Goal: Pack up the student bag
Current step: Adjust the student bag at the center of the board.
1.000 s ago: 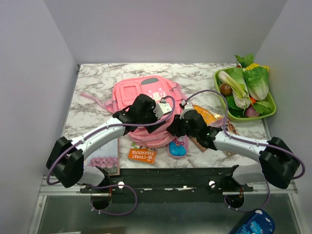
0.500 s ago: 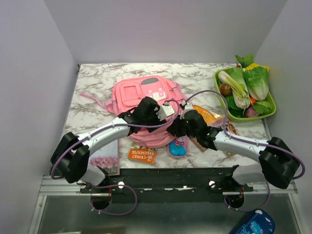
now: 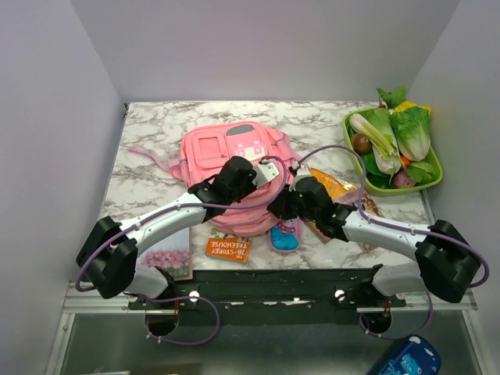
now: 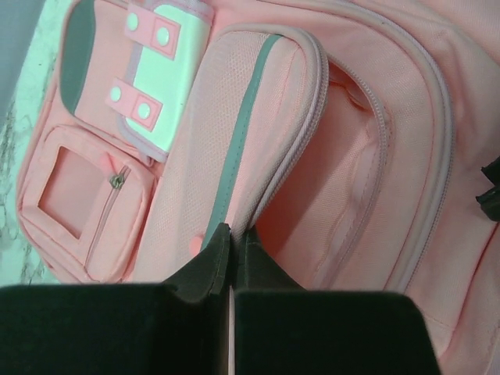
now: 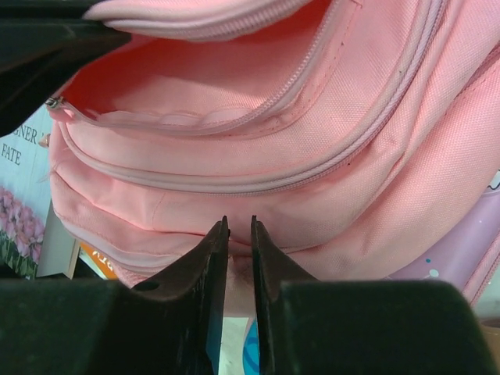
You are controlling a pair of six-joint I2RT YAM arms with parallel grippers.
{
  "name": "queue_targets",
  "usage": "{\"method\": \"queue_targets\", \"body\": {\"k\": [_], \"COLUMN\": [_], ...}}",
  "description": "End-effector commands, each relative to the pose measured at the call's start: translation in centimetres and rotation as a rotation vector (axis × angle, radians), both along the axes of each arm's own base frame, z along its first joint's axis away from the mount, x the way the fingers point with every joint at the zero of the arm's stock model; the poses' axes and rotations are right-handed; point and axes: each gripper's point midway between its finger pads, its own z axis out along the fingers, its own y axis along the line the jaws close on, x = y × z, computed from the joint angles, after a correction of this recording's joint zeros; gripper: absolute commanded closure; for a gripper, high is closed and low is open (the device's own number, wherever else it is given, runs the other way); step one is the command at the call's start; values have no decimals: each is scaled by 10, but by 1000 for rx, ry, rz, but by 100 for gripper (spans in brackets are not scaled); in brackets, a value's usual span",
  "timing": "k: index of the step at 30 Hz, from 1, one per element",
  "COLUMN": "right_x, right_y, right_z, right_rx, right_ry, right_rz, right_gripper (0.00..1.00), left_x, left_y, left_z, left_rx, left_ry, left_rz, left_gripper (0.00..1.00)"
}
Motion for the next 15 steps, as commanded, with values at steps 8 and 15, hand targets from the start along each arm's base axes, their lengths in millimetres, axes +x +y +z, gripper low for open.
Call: {"method": "queue_targets", "body": {"k": [8,15], "right_x": [-21,-53], "right_y": [-85,-130], "right_z": [-19,-40], "right_rx": [-4,121], "right_ry": [180,334], "right_rz": [-299,-559], "right_gripper": [9,0], "left_x": [7,5], "left_y": [7,7], "left_z": [48,48], "left_rx": [-137,-136], "left_ry": [-65,-56], "left_rz": [98,89], "left_gripper": [99,99]}}
